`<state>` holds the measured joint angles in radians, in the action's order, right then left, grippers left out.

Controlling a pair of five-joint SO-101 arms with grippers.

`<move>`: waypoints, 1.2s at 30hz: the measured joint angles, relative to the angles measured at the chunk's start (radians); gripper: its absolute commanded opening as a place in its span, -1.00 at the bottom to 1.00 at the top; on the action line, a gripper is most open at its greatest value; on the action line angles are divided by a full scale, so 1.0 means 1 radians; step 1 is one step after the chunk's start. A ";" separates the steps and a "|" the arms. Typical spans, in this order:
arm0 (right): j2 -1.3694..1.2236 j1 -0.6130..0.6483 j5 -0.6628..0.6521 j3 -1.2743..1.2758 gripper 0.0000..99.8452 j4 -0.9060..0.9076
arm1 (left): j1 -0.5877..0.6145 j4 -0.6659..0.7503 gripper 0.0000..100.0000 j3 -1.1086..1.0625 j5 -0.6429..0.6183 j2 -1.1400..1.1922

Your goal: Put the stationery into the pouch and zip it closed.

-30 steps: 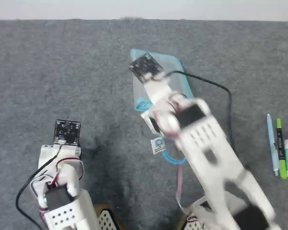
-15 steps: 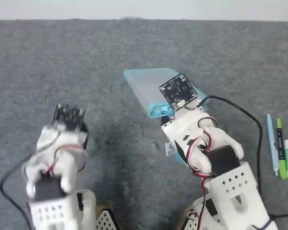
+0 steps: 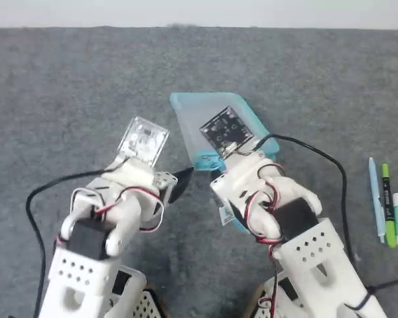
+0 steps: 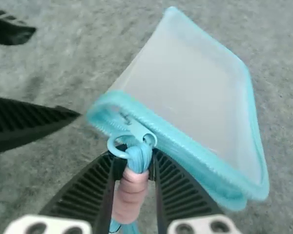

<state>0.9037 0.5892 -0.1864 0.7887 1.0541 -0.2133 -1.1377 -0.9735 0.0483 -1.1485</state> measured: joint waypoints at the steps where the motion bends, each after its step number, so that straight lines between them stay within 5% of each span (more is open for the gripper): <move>1: 0.000 0.011 0.000 0.000 -0.99 0.000 | 0.000 0.023 -0.48 -0.023 0.000 -0.021; 17: 0.000 0.063 -0.052 0.015 -0.99 0.051 | 0.049 0.307 -0.49 -0.241 -0.008 -0.068; 29: 0.000 0.068 -0.109 0.100 -0.99 0.051 | 0.112 0.318 -0.50 -0.244 -0.009 -0.068; 36: 0.000 -0.104 -0.186 0.101 -0.99 0.110 | 0.270 0.318 -0.52 -0.242 -0.043 -0.068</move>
<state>0.9037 0.4849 -0.3721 0.8899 1.1646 0.0568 -0.8201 -1.2160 0.0054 -1.2160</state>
